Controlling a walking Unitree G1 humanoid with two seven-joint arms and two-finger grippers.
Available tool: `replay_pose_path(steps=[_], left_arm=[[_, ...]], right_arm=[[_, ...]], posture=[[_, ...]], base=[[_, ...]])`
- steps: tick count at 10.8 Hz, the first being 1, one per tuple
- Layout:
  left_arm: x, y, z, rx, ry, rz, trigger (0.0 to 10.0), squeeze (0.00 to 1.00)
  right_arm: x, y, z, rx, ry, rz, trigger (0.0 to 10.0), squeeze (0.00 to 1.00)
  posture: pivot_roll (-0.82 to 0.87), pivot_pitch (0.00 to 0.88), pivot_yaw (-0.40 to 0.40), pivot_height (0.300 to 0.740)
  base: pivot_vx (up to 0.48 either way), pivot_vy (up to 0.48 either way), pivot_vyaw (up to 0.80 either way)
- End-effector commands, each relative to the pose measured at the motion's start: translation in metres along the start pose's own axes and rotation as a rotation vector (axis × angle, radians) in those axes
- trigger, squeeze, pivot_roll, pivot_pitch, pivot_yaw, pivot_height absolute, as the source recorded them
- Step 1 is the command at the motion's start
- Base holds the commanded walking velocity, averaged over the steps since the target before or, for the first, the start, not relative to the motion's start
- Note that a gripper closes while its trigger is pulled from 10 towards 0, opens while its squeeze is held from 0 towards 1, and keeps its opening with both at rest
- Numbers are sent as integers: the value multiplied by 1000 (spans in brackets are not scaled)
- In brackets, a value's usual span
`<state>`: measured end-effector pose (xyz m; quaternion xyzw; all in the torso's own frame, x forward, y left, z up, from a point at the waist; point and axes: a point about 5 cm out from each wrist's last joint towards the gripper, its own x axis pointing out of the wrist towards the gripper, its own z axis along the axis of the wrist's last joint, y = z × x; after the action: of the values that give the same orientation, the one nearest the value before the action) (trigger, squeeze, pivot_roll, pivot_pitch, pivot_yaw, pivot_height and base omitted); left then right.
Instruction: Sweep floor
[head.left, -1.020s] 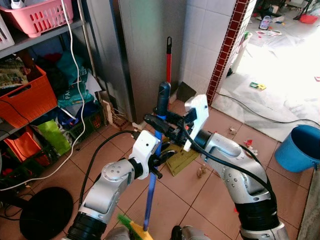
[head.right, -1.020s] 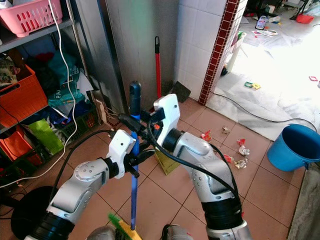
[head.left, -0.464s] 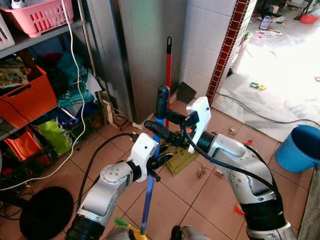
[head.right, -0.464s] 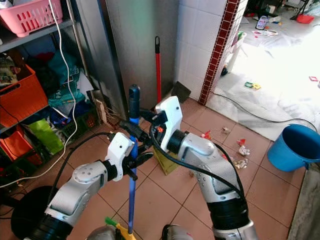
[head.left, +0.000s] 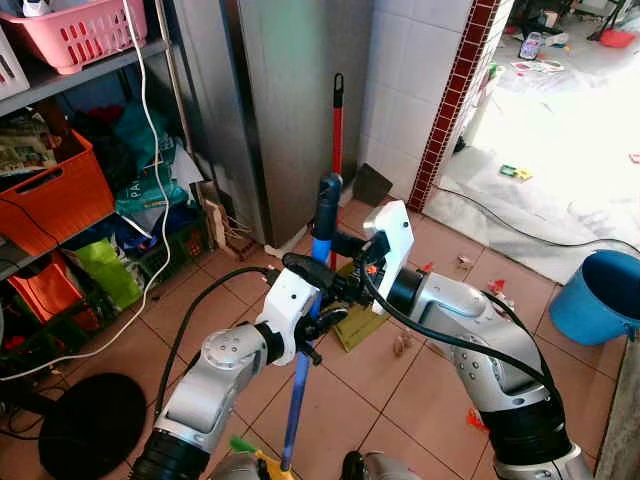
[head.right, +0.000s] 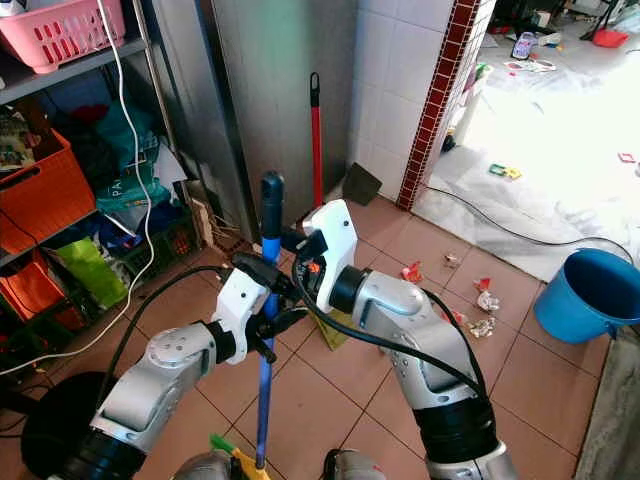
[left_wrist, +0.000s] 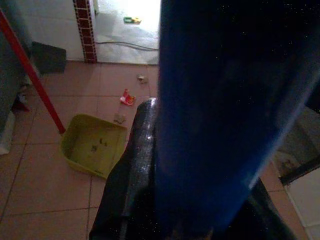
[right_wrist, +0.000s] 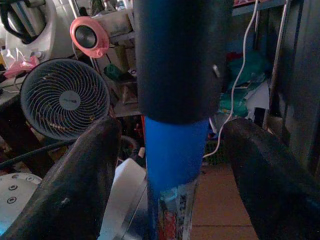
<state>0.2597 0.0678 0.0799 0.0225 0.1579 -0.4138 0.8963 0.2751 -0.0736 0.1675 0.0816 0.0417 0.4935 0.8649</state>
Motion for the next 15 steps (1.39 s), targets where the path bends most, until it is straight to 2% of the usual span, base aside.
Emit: replay_pose_path(steps=[1,2,14,15], left_arm=[[0,-1,2,16,-10,-3,0,0],[0,-1,2,17,-8,-4,0,0],[-1,-2,0,31,1,-10,0,0],[-1,-2,-1,40,6,-8,824,0]], right_arm=[[1,3,3,-13,-3,13,3882,0],[1,1,4,-15,-7,7,0,0],[-1,0,2,-8,-6,0,0,0],[-1,0,2,-5,-8,-3,0,0]], posture=[[-29,56,-12,740],[-28,55,-12,740],[-29,54,-11,740],[-30,52,-11,740]], base=[[0,0,0],[0,0,0],[0,0,0],[0,0,0]])
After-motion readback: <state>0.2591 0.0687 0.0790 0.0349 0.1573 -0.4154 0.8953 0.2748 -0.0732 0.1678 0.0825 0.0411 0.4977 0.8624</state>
